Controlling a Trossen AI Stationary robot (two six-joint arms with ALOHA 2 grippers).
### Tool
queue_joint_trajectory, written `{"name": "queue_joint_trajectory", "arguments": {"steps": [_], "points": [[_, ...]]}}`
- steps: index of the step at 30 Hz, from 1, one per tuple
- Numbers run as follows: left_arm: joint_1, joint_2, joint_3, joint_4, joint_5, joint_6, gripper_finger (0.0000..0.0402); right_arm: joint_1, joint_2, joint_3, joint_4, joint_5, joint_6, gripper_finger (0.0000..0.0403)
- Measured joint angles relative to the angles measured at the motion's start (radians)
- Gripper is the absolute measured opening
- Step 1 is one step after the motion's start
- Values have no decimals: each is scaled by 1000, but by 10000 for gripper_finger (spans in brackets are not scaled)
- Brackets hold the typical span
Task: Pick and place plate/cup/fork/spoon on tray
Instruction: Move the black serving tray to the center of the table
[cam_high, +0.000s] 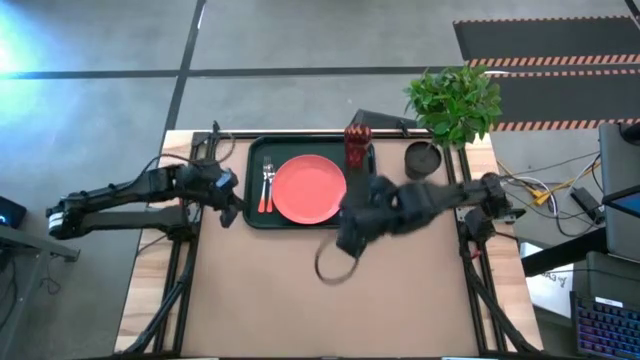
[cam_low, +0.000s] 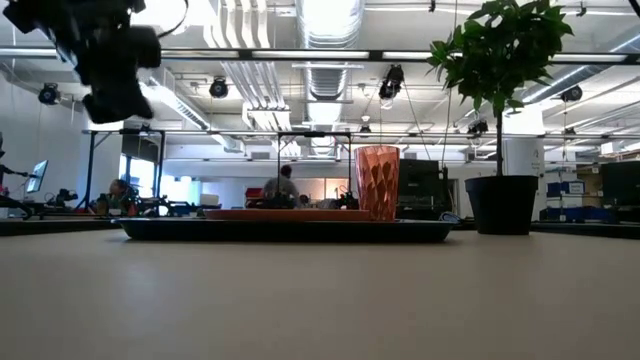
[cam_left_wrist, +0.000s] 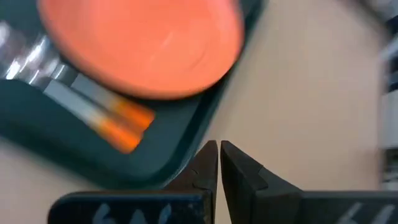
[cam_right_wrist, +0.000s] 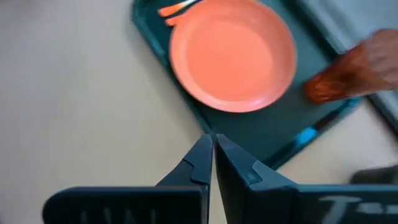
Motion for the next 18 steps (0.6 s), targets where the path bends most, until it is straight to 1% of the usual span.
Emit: {"name": "queue_joint_trajectory", "arguments": {"steps": [3, 5, 7, 9, 14, 18], "points": [[-30, 43, -5, -106, -92, -4, 1, 72, 3, -47, -5, 139, 74, 8], [-53, 79, -6, -151, -173, -13, 0, 105, 3, -57, -4, 196, 128, 8], [-77, 121, -10, -159, -244, -32, 0, 131, 1, -57, -4, 247, 169, 8], [-94, 163, -18, -135, -283, -47, 0, 150, 1, -54, -4, 290, 186, 8], [-131, 285, -89, 20, -302, -96, 0, 169, -4, -53, -5, 352, 197, 8], [-175, 388, -143, 111, -294, -150, 0, 160, -6, -65, -38, 363, 205, 8]]}}
